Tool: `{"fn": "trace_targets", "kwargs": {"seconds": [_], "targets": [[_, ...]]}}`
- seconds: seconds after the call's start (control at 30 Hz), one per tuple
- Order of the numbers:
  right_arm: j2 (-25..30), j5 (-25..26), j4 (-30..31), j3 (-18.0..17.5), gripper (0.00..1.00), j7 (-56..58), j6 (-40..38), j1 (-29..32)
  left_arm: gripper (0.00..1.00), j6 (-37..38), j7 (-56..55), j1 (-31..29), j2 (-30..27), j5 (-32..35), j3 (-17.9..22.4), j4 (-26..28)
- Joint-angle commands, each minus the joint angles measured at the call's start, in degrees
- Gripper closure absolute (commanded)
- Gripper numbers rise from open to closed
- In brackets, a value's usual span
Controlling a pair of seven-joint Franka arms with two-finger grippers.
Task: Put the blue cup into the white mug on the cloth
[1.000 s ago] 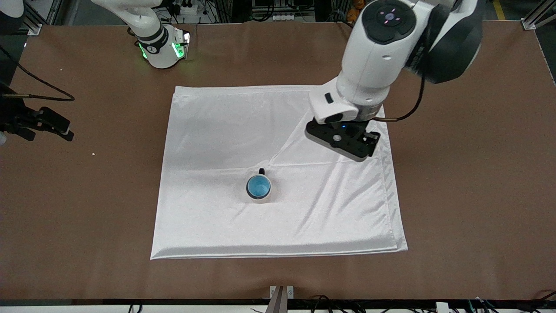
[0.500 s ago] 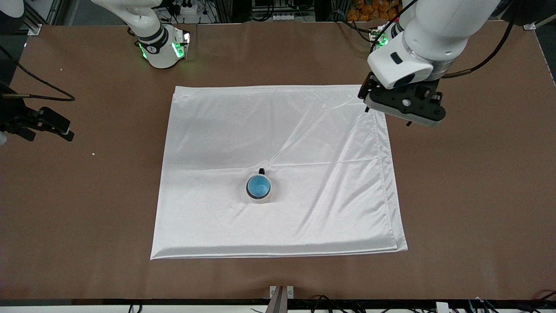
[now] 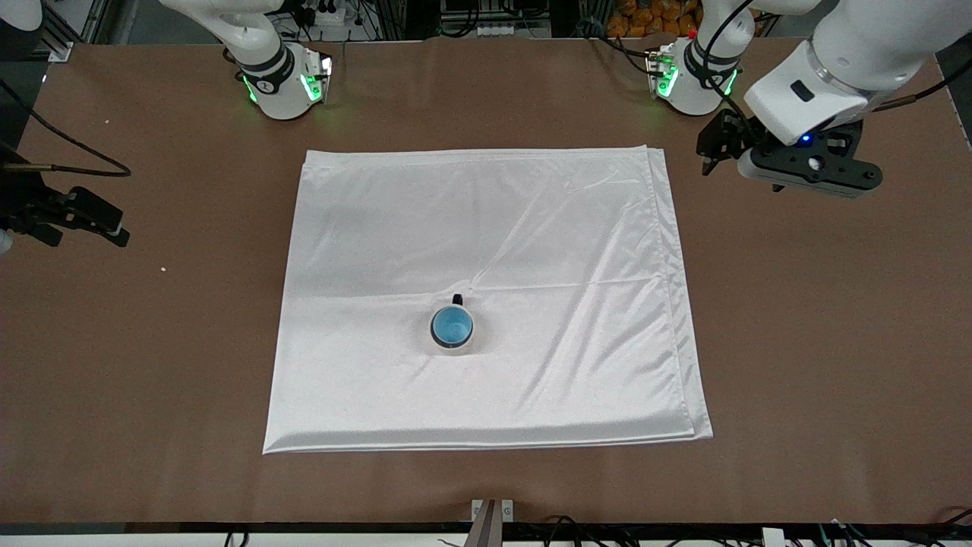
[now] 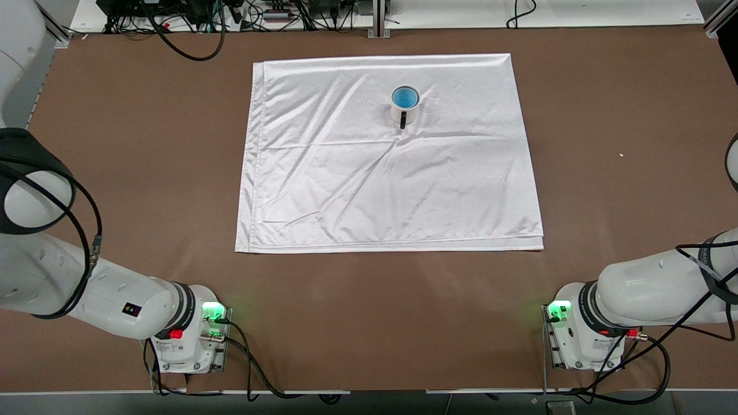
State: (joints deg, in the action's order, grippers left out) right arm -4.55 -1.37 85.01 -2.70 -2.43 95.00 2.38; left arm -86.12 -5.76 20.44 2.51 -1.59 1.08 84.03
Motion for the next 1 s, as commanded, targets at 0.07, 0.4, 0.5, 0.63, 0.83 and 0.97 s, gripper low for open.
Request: {"fn": "trace_targets", "kwargs": {"seconds": [0.07, 0.4, 0.5, 0.63, 0.83, 0.97], "targets": [[0.6, 0.1, 0.2, -0.4, 0.0, 0.8, 0.0, 0.6, 0.0, -3.0, -0.9, -2.1, -5.2, -1.3, -0.3, 8.4], [0.5, 1.5, 0.2, -0.5, 0.0, 0.7, 0.0, 0.6, 0.0, -5.3, -0.9, -5.3, -6.3, -0.6, -0.4, 11.7], [0.5, 1.9, 0.2, -0.5, 0.0, 0.7, 0.0, 0.6, 0.0, -5.3, -1.0, -5.3, -6.3, 1.2, -0.5, 11.9], [0.6, 2.1, 0.2, -0.4, 0.0, 0.8, 0.0, 0.6, 0.0, -5.3, -0.9, -5.7, -6.4, 1.7, -0.1, 12.6], [0.5, 2.2, 0.3, -0.5, 0.0, 0.7, -0.1, 0.6, 0.0, -5.2, -0.9, -7.3, -6.3, 1.7, -0.4, 12.6], [0.5, 2.2, 0.3, -0.5, 0.0, 0.7, -0.1, 0.6, 0.0, -5.2, -0.9, -7.4, -6.3, 1.7, -0.1, 12.1]]}}
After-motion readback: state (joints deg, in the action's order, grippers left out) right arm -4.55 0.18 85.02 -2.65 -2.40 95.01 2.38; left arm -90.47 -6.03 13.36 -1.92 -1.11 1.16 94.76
